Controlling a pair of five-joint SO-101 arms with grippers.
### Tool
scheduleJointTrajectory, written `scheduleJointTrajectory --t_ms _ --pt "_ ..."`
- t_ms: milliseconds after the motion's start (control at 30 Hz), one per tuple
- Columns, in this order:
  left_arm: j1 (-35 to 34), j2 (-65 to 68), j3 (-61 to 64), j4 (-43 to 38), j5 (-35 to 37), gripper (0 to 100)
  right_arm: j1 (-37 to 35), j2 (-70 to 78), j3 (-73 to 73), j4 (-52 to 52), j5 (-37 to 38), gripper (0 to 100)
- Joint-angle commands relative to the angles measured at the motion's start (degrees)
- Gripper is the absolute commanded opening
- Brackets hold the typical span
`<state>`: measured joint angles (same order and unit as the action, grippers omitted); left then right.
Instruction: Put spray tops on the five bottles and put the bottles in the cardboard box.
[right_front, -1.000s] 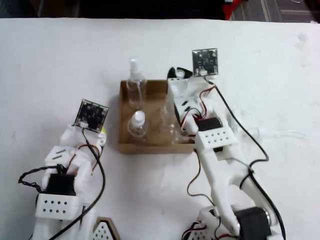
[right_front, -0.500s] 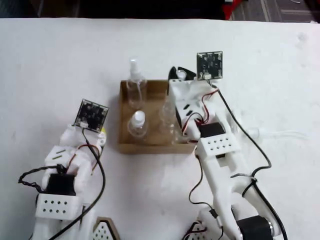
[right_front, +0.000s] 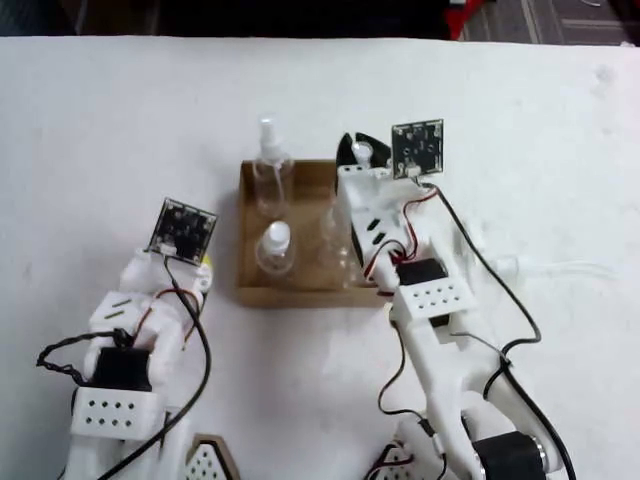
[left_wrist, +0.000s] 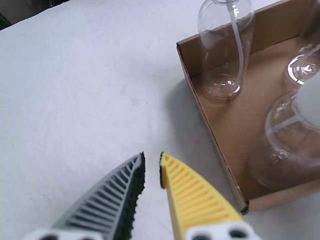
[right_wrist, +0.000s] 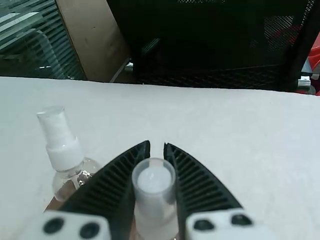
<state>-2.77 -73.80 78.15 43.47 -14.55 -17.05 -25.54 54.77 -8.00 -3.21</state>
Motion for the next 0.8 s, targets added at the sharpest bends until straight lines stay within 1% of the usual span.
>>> scheduleJointTrajectory --t_ms 0,167,300,767 --pt "-0.6 -0.9 -0.3 -1.3 -0.7 8 -0.5 -1.8 -0.2 -1.5 1.0 1.5" --pt "-0.6 -0.9 -0.3 -1.3 -0.7 8 -0.5 1.5 -0.4 -1.5 1.1 1.5" --pt "-0.6 -0.9 -0.3 -1.3 -0.7 8 -0.5 4.7 -0.2 -5.6 1.1 1.5" --pt "-0.6 -0.9 -0.3 -1.3 -0.7 8 -1.5 4.7 -1.7 -5.8 1.5 1.5"
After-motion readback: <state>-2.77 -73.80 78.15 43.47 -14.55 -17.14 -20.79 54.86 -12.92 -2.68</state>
